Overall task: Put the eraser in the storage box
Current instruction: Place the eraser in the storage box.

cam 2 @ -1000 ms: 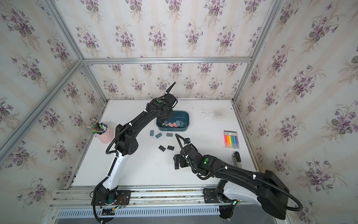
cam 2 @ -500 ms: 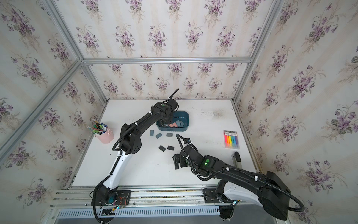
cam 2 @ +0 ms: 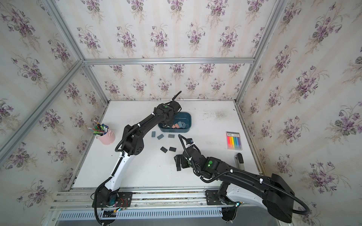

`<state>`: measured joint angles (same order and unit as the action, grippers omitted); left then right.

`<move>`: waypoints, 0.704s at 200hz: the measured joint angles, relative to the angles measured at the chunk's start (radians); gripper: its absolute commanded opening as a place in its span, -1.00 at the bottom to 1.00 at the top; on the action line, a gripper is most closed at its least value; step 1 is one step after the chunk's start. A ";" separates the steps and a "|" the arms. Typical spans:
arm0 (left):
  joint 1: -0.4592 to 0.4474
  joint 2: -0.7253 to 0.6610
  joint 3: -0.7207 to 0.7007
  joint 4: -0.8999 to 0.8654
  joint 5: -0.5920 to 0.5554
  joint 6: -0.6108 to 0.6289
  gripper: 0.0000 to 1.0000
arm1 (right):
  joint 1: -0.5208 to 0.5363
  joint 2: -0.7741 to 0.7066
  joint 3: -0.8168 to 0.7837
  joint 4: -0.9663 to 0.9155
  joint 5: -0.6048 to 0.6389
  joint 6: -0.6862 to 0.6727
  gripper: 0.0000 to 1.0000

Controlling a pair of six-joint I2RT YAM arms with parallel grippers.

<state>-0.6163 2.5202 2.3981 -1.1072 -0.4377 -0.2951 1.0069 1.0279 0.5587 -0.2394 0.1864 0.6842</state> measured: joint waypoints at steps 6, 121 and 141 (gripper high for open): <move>-0.002 0.000 0.000 0.000 -0.004 0.000 0.65 | 0.000 0.001 0.000 0.000 0.001 0.000 1.00; -0.028 -0.014 -0.014 0.001 -0.046 0.037 0.99 | 0.003 -0.004 -0.002 -0.002 0.004 0.000 1.00; -0.049 -0.018 -0.015 0.003 -0.061 0.050 0.99 | 0.003 -0.004 -0.004 0.001 0.004 0.000 1.00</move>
<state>-0.6655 2.5019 2.3833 -1.1046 -0.4988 -0.2451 1.0096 1.0237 0.5549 -0.2382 0.1905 0.6842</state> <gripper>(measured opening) 0.993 0.998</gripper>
